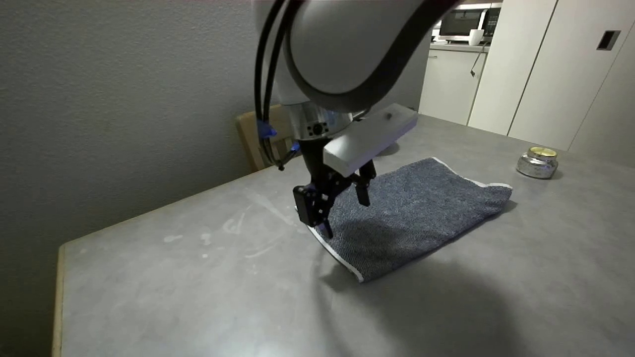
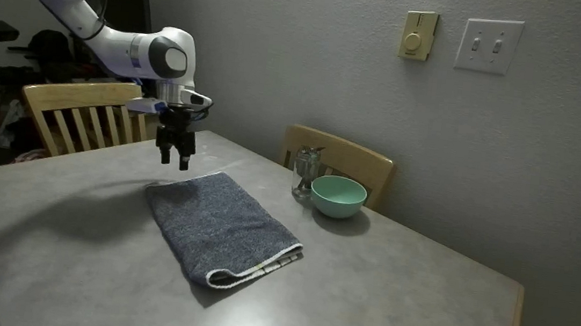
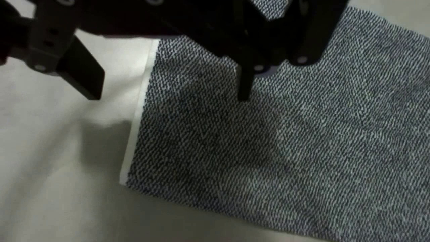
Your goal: Fold the grey towel on the table in half
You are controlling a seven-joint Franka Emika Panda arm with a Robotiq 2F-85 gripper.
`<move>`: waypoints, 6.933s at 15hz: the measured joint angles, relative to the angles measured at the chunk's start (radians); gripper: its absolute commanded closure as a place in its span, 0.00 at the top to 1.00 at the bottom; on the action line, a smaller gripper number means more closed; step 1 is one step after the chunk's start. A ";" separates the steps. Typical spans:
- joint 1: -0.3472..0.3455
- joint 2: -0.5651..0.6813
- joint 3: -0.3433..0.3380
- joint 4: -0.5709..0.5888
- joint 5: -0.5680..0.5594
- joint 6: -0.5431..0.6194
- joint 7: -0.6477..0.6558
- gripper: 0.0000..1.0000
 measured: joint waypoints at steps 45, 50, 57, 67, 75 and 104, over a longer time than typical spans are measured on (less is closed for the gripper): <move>0.049 0.248 -0.064 0.289 -0.011 -0.071 0.170 1.00; 0.100 0.264 -0.109 0.319 -0.095 -0.142 0.197 1.00; 0.124 0.272 -0.128 0.331 -0.156 -0.180 0.223 0.61; 0.127 0.301 -0.128 0.372 -0.156 -0.221 0.223 0.00; 0.126 0.321 -0.095 0.418 -0.153 -0.254 0.111 0.02; 0.073 0.052 -0.017 0.267 -0.151 -0.284 -0.152 0.02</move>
